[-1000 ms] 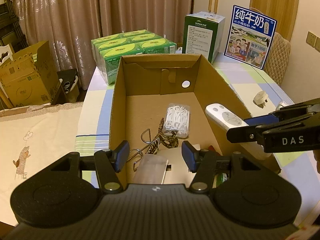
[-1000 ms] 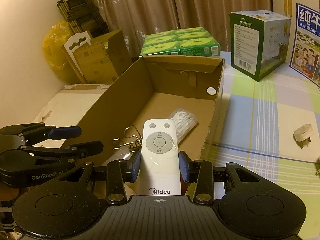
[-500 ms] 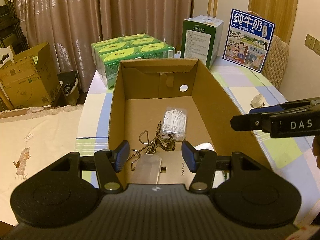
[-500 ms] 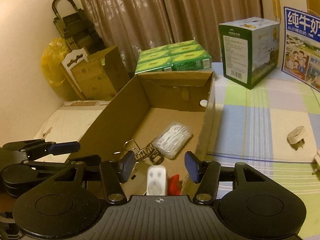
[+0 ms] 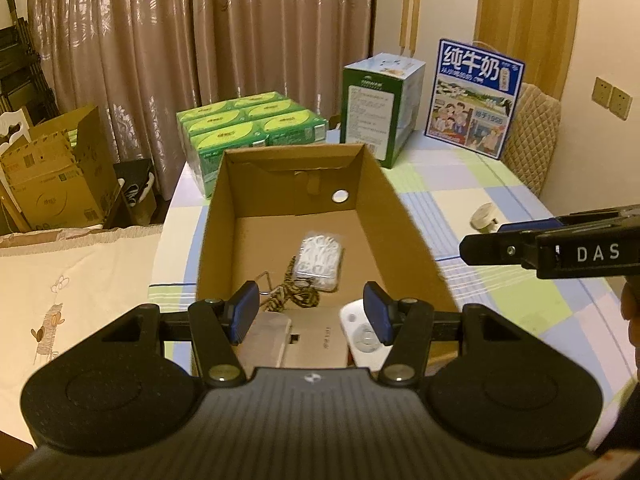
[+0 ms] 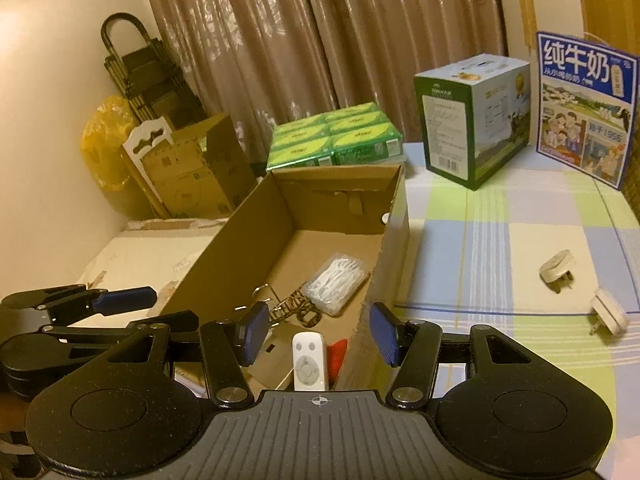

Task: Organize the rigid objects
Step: 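Move both open tools back over the two white plugs on the table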

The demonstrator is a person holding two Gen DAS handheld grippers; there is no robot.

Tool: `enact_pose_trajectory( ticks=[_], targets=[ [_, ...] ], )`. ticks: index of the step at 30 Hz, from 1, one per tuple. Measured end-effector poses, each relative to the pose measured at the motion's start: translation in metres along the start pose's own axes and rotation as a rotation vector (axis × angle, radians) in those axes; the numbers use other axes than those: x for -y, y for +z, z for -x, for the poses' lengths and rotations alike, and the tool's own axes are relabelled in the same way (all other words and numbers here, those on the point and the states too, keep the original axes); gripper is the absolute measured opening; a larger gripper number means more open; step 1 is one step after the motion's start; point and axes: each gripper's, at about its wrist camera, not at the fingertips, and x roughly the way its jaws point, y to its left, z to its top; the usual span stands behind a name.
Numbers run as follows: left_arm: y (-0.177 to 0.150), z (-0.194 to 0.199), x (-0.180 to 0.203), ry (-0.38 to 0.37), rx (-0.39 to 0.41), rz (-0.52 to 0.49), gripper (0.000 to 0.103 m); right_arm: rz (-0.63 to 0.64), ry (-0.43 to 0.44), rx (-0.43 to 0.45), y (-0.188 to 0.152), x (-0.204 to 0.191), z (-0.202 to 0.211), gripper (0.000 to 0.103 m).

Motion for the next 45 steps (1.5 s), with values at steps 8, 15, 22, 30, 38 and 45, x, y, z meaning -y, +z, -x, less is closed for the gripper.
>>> enact_pose_trajectory(
  ticks=[8, 15, 22, 30, 38, 45],
  targets=[
    [-0.003, 0.029, 0.031, -0.029, 0.022, 0.006, 0.053, -0.03, -0.021, 0.052, -0.008, 0.013, 0.049, 0.053],
    [-0.006, 0.043, 0.058, -0.068, 0.034, 0.035, 0.054, -0.094, -0.056, 0.091, -0.022, 0.039, 0.088, 0.054],
    [-0.012, 0.047, 0.091, -0.114, 0.044, 0.025, 0.063, -0.146, -0.124, 0.115, -0.05, 0.072, 0.122, 0.056],
    [-0.016, 0.039, 0.134, -0.175, 0.04, -0.007, 0.072, -0.188, -0.26, 0.125, -0.083, 0.117, 0.156, 0.057],
    [-0.017, 0.026, 0.166, -0.201, 0.026, -0.042, 0.078, -0.253, -0.311, 0.13, -0.094, 0.155, 0.177, 0.059],
    [-0.014, 0.018, 0.178, -0.203, 0.023, -0.05, 0.078, -0.275, -0.317, 0.131, -0.095, 0.168, 0.178, 0.059]
  ],
)
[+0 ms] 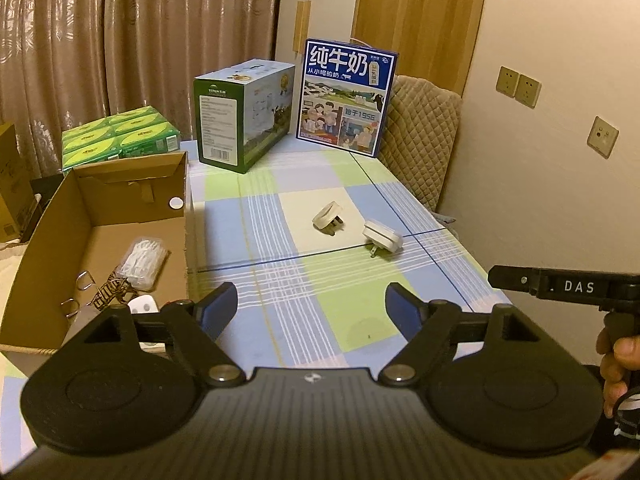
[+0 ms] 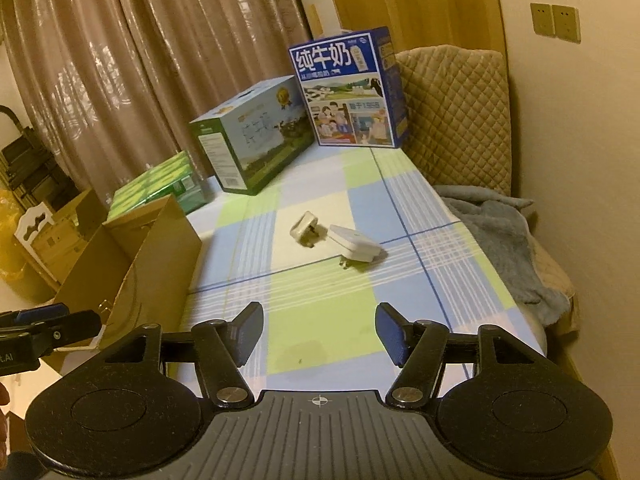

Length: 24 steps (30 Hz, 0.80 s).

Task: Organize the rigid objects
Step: 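Move both open tools back over the two white plugs on the table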

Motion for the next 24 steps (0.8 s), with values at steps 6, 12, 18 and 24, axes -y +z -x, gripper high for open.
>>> enact_pose_trajectory(
  ticks=[6, 12, 18, 24],
  targets=[
    [0.002, -0.008, 0.005, -0.005, -0.007, -0.006, 0.078, -0.013, -0.003, -0.009, 0.003, 0.007, -0.007, 0.06],
    [0.002, -0.017, 0.009, -0.007, -0.018, -0.007, 0.078, -0.018, -0.007, -0.02, 0.005, 0.012, -0.015, 0.06],
    [0.006, -0.03, 0.011, -0.009, -0.027, -0.007, 0.078, -0.018, -0.017, -0.027, 0.009, 0.015, -0.025, 0.06],
    [0.013, -0.047, 0.013, -0.008, -0.032, -0.005, 0.078, -0.019, -0.021, -0.036, 0.015, 0.02, -0.04, 0.06]
  ],
)
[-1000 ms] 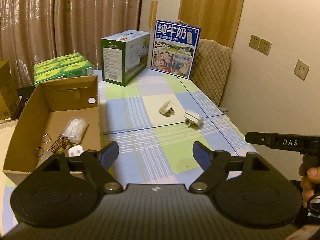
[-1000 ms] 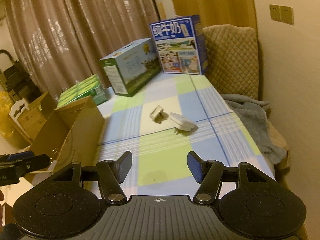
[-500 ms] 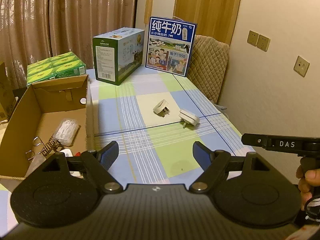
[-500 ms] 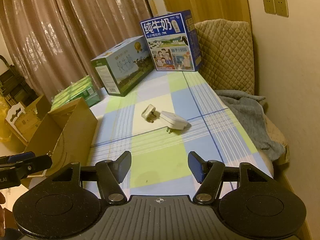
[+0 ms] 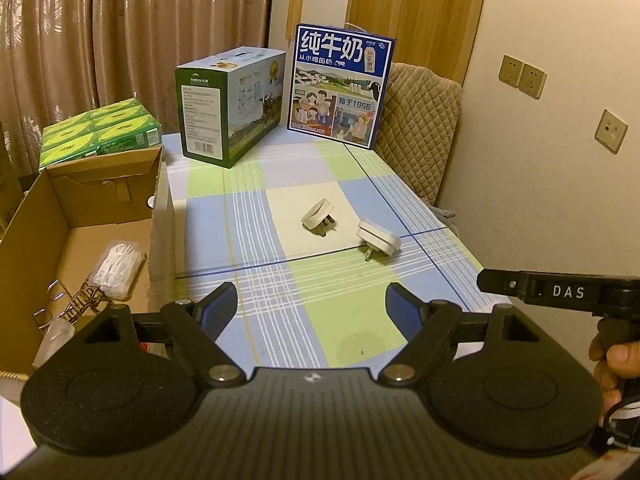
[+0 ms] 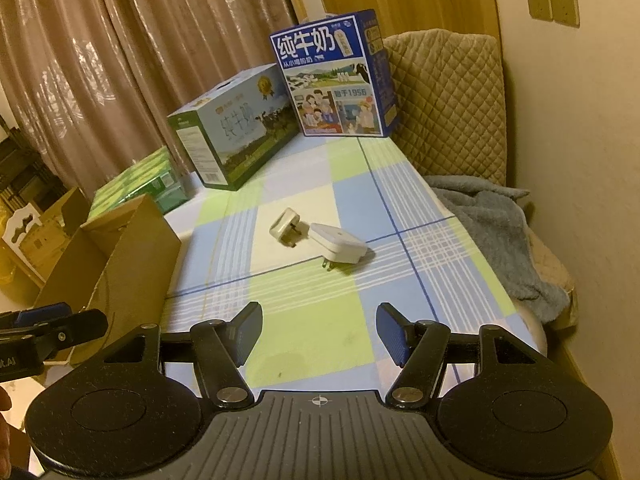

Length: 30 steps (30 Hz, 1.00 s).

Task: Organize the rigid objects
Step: 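Move both open tools back over the two white plugs on the table, then grasp the white square night-light plug with the right tool and lift it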

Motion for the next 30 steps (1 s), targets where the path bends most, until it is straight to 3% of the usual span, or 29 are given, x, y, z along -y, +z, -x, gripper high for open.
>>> enact_pose_trajectory(
  ticks=[12, 17, 30],
  targets=[
    [0.022, -0.062, -0.003, 0.024, -0.024, 0.02, 0.078, -0.011, 0.014, -0.016, 0.021, 0.013, -0.059, 0.061],
    [0.033, -0.096, -0.009, 0.034, -0.034, 0.041, 0.078, -0.042, 0.029, -0.018, 0.03, 0.023, -0.097, 0.08],
    [0.045, -0.165, -0.02, 0.052, -0.06, 0.062, 0.078, -0.176, 0.061, -0.038, 0.048, 0.047, -0.192, 0.091]
  ],
)
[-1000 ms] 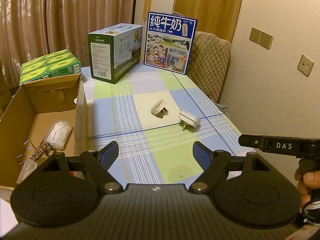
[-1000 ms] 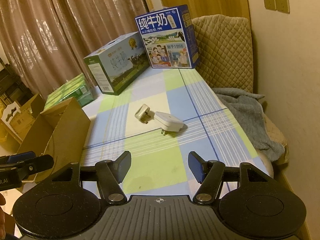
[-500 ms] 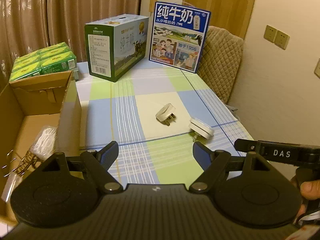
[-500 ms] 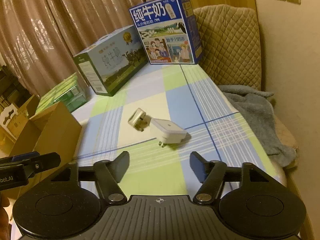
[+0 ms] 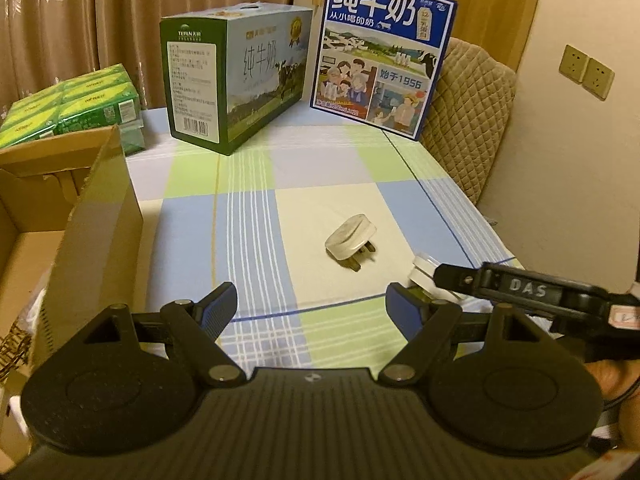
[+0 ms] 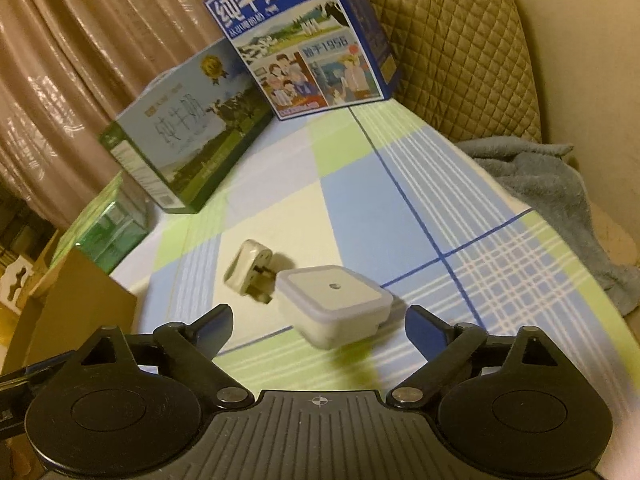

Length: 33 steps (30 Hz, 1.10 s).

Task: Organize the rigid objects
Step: 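Grasp the white square night-light plug with the right tool and lift it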

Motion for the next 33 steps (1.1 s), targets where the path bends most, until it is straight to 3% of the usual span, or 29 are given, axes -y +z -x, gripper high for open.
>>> enact_pose_trajectory(
  ticks=[7, 16, 19, 22, 29, 33],
  targets=[
    [0.006, -0.02, -0.001, 0.001, -0.004, -0.004, 0.078, -0.074, -0.021, -0.014, 0.0, 0.013, -0.034, 0.091],
    [0.01, -0.04, -0.008, 0.014, -0.015, 0.025, 0.078, -0.04, -0.014, -0.002, 0.001, 0.008, -0.045, 0.09],
    [0.01, -0.043, -0.007, 0.014, -0.019, 0.029, 0.078, -0.025, -0.018, -0.01, 0.001, 0.005, -0.046, 0.077],
    [0.01, -0.048, -0.007, 0.013, -0.026, 0.037, 0.078, -0.025, -0.013, -0.021, 0.003, 0.005, -0.045, 0.076],
    [0.015, -0.067, -0.002, -0.013, -0.023, 0.025, 0.078, 0.069, -0.074, 0.094, 0.019, 0.001, -0.022, 0.076],
    [0.02, -0.086, 0.002, -0.06, -0.018, 0.054, 0.078, 0.097, -0.104, 0.108, 0.023, 0.006, -0.02, 0.076]
  ],
)
